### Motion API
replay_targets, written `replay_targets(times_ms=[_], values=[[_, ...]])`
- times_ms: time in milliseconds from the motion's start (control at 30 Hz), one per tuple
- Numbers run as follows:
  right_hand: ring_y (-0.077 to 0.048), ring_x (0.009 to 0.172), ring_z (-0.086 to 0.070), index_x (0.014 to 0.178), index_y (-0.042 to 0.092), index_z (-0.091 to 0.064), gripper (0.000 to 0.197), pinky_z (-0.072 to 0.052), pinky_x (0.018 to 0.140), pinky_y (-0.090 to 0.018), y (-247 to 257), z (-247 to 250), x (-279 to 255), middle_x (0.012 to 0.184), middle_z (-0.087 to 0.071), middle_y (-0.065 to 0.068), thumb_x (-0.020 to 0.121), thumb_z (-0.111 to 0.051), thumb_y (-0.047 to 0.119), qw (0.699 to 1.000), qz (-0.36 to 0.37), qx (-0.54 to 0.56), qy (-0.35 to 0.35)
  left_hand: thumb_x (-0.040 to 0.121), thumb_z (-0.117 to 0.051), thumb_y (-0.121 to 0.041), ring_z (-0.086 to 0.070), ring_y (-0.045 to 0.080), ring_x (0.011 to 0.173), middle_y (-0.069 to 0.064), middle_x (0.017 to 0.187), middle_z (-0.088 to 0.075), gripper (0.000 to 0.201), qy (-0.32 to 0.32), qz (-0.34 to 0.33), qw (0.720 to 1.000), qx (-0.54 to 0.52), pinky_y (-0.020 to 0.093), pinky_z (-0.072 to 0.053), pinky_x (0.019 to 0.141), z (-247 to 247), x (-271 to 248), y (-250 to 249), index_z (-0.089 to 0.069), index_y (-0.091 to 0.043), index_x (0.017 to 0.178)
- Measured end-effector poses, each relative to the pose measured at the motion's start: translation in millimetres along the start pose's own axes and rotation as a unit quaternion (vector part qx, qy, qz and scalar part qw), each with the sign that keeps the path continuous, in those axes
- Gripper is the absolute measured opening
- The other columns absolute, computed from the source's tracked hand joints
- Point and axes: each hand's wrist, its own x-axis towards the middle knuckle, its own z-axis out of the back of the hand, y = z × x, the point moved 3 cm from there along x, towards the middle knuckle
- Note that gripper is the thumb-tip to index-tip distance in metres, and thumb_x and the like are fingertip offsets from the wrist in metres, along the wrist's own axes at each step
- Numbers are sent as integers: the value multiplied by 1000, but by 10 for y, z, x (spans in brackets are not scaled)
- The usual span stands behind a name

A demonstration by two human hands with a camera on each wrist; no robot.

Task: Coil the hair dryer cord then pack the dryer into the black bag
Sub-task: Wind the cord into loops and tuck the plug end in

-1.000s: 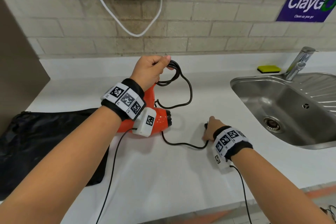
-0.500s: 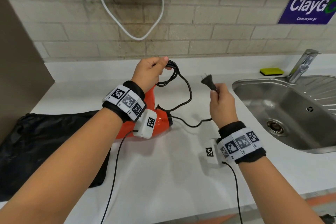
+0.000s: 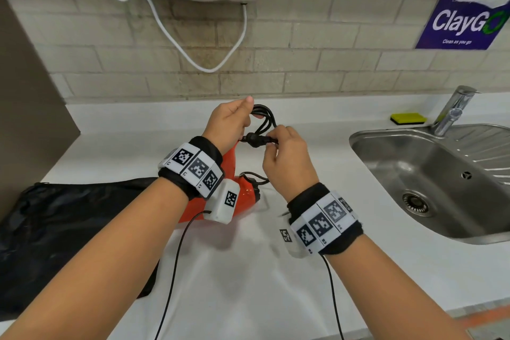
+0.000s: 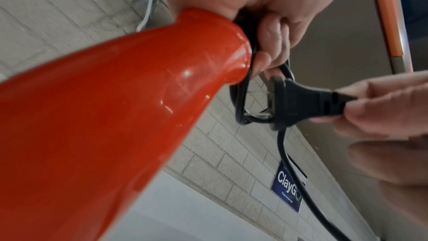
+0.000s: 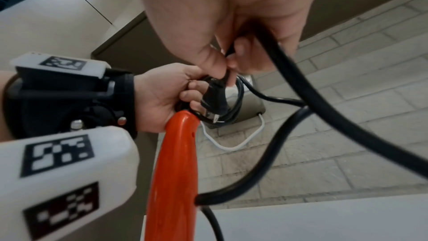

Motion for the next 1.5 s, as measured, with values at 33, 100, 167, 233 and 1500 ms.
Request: replay_targets(times_ms=[33, 100, 167, 233, 1500], values=[[-15, 76, -45, 97, 0, -56, 16, -31, 65, -15, 27, -11, -4, 96, -55, -12, 85, -45, 1, 1000, 10, 15, 0, 97, -40, -31, -28, 2, 38, -14, 36, -33, 41, -2, 1, 1000, -6, 20, -27, 45, 8, -3, -1, -61, -22, 63], [-14, 74, -44, 95, 1, -56, 15, -31, 64, -15, 56, -33, -13, 93, -54, -10, 85, -45, 1, 999, 22, 37, 0, 97, -42, -30, -28, 3, 39, -14, 37, -32, 48, -8, 2, 1000, -21, 21, -26, 46, 23, -15, 1, -60, -29, 53], [-14, 74, -44, 95, 1, -55, 14, -30, 63, -15, 48, -53, 9, 93, -52, -10, 84, -45, 0, 999, 21, 43, -9, 97, -42, -29, -28, 3, 39, -13, 38, -32, 48, -8, 0, 1000, -29, 20, -27, 45, 24, -26, 5, -59, -27, 51], [-14, 75, -43, 96, 0, -52, 14, -29, 62, -16, 23, -68, 48, 93, -51, -11, 84, -45, 0, 999, 13, 43, -20, 97, -42, -28, -28, 3, 39, -14, 38, -34, 41, 4, -2, 1000, -29, 20, -26, 45, -4, -47, 4, -58, -16, 61], [-29, 118, -53, 121, -3, -51, 33, -43, 96, -31, -1471, -413, 130, 129, -54, -15, 96, -39, 15, 850, -337, -240, 327, 99, -32, -18, -30, 2, 36, -12, 45, -43, 34, 38, 35, 989, -142, 15, -37, 43, 405, 139, 73, -43, -16, 67]])
